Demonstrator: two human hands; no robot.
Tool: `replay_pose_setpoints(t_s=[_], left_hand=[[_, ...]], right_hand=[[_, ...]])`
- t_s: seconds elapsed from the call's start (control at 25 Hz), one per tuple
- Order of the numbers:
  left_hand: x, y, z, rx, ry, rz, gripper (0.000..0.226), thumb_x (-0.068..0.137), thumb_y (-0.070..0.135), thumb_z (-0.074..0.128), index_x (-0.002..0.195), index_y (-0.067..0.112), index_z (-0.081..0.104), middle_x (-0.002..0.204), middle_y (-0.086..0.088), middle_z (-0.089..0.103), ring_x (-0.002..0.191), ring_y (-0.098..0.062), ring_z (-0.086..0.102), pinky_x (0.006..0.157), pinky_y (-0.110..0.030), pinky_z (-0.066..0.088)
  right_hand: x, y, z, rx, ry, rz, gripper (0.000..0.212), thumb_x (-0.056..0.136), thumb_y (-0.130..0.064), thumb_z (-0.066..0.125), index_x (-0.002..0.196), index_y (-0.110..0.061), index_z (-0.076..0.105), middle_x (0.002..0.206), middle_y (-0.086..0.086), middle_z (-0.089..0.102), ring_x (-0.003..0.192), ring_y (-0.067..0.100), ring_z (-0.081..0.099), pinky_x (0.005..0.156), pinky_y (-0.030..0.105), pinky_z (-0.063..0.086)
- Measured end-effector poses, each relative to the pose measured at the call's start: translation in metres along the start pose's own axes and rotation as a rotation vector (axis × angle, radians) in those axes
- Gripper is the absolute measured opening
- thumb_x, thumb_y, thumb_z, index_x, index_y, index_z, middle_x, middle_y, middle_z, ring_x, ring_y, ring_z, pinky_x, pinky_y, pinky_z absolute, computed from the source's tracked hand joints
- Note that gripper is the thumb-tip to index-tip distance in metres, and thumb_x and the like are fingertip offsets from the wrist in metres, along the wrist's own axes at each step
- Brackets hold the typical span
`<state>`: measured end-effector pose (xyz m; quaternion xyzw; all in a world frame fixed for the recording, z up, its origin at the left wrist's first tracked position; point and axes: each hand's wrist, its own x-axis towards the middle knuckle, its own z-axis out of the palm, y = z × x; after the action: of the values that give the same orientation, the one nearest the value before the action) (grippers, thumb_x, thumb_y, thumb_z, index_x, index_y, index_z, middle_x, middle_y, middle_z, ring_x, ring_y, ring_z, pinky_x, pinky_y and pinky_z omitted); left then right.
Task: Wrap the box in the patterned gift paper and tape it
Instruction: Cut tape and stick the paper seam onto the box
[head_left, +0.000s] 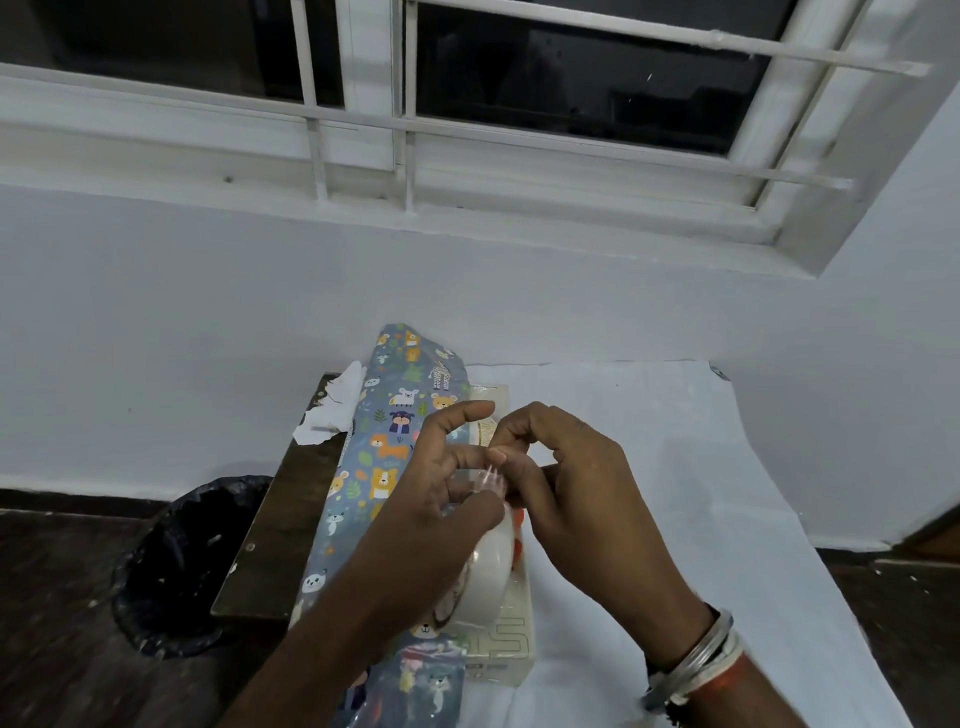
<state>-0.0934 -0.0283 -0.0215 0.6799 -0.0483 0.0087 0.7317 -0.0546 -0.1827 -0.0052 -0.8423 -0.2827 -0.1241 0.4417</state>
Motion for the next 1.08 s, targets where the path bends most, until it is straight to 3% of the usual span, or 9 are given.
replay_pose_setpoints(t_s=[0.08,0.32,0.48,0.6,0.68,0.76,0.84,0.96,1.08], left_hand=[[-0.002,0.002,0.002,-0.051,0.026,-0.025,0.061,0.08,0.002,0.056,0.127,0.041,0.051,0.107,-0.003,0.073,0.07,-0.018,0.071,0.058,-0.026,0.053],[-0.005,0.006,0.0,-0.131,0.079,-0.079,0.068,0.092,-0.014,0.052,0.132,0.041,0.049,0.109,-0.002,0.077,0.079,-0.032,0.072,0.07,-0.042,0.058],[-0.007,0.006,-0.002,-0.187,0.062,-0.146,0.07,0.095,-0.016,0.051,0.132,0.043,0.048,0.115,-0.004,0.076,0.079,-0.031,0.074,0.069,-0.04,0.059],[-0.008,0.007,-0.004,-0.256,0.064,-0.169,0.069,0.092,-0.015,0.058,0.135,0.038,0.047,0.119,-0.007,0.076,0.089,-0.038,0.074,0.083,-0.047,0.056],[-0.009,0.008,-0.007,-0.294,0.071,-0.182,0.073,0.081,-0.007,0.068,0.136,0.037,0.048,0.12,-0.008,0.075,0.097,-0.04,0.073,0.089,-0.051,0.055],[-0.008,0.012,-0.011,-0.33,0.085,-0.18,0.077,0.075,-0.005,0.067,0.137,0.037,0.05,0.119,-0.008,0.076,0.098,-0.036,0.074,0.085,-0.051,0.059],[-0.008,0.017,-0.014,-0.346,0.084,-0.175,0.08,0.078,-0.012,0.07,0.138,0.038,0.051,0.116,-0.006,0.076,0.097,-0.03,0.076,0.077,-0.043,0.063],[-0.009,0.023,-0.016,-0.364,0.077,-0.178,0.068,0.078,0.011,0.067,0.136,0.043,0.053,0.117,0.002,0.076,0.1,-0.027,0.076,0.076,-0.039,0.063],[-0.01,0.025,-0.018,-0.286,0.044,-0.193,0.066,0.077,0.018,0.078,0.132,0.046,0.057,0.119,0.005,0.076,0.096,-0.019,0.077,0.077,-0.039,0.063]], right_hand=[[0.002,-0.001,0.0,0.016,0.015,0.006,0.007,0.102,-0.022,0.059,0.096,-0.025,0.061,0.088,-0.015,0.06,0.078,0.015,0.065,0.07,0.043,0.059],[0.002,-0.008,0.001,0.111,0.066,0.128,0.011,0.097,-0.012,0.069,0.089,-0.02,0.069,0.084,-0.011,0.065,0.066,0.014,0.071,0.063,0.035,0.062],[0.001,-0.005,0.002,0.097,0.098,0.192,0.011,0.093,-0.02,0.075,0.087,-0.029,0.075,0.08,-0.016,0.07,0.068,0.011,0.072,0.065,0.028,0.061],[0.002,-0.008,-0.001,0.109,0.124,0.302,0.024,0.084,-0.032,0.083,0.097,-0.037,0.063,0.072,-0.009,0.072,0.06,0.006,0.071,0.058,0.02,0.056],[0.003,-0.007,-0.003,0.025,0.202,0.336,0.037,0.081,-0.044,0.083,0.1,-0.037,0.051,0.069,-0.007,0.071,0.058,0.005,0.07,0.058,0.023,0.057],[0.002,0.001,-0.01,-0.058,0.259,0.338,0.026,0.087,-0.046,0.077,0.094,-0.033,0.056,0.071,-0.01,0.069,0.057,0.005,0.07,0.063,0.034,0.06],[0.001,0.005,-0.018,-0.128,0.099,0.331,0.017,0.09,-0.046,0.074,0.089,-0.033,0.063,0.078,-0.016,0.07,0.061,0.003,0.07,0.068,0.037,0.061],[-0.004,0.007,-0.015,-0.371,-0.385,0.22,0.022,0.09,-0.055,0.069,0.102,-0.037,0.068,0.098,-0.022,0.073,0.076,0.002,0.067,0.078,0.03,0.057],[-0.004,0.004,-0.005,-0.579,-0.519,0.179,0.032,0.093,-0.055,0.066,0.121,-0.039,0.064,0.116,-0.019,0.07,0.091,0.006,0.064,0.084,0.03,0.055]])
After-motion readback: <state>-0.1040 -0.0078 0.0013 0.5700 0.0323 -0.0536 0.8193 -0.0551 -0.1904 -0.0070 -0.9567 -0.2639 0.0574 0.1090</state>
